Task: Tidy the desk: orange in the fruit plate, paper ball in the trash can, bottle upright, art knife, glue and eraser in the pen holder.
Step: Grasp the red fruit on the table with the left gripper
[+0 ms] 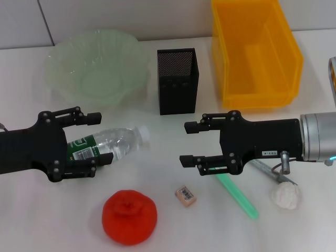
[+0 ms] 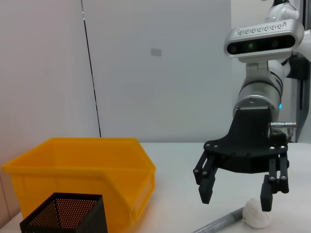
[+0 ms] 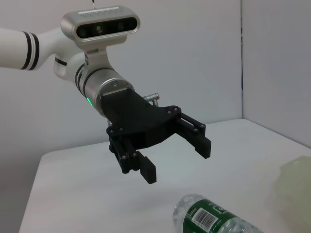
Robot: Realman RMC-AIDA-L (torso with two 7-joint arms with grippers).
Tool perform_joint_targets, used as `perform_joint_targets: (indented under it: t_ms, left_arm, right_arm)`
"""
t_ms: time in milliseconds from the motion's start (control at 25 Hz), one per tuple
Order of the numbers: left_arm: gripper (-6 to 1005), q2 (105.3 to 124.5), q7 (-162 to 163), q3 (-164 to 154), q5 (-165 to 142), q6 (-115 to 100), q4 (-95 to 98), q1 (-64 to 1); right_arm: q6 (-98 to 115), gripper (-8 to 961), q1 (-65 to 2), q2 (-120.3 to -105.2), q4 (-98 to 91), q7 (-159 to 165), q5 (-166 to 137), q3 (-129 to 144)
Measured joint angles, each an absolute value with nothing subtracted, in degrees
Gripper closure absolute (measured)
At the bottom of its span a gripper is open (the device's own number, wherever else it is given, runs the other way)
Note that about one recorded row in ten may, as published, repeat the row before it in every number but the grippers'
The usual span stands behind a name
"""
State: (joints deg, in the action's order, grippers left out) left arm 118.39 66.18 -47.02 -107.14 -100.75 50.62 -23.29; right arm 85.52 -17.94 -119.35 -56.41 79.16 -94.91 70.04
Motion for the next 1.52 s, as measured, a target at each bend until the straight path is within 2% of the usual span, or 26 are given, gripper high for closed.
perform_joint_targets:
  t_ms: [600, 960, 1520]
  left_arm:
    - [201, 118.36, 66.18, -47.73, -107.2, -100.14, 49.67, -22.13]
    - [201, 118.62, 66.13, -50.7, -107.37, -98.42, 47.34, -17.94]
    - [201, 118.77, 66.09, -57.15, -107.3, -92.17, 39.99, -19.13]
  right_arm:
    - [85.45, 243, -17.64, -119.21, -56.43, 79.32, -94.93, 69.8]
    - [85.45, 243, -17.28, -119.17, -56.07, 79.44, -95.18, 67.79]
    - [85.29, 243, -17.36, -119.18, -55.04, 79.45, -95.36, 67.76]
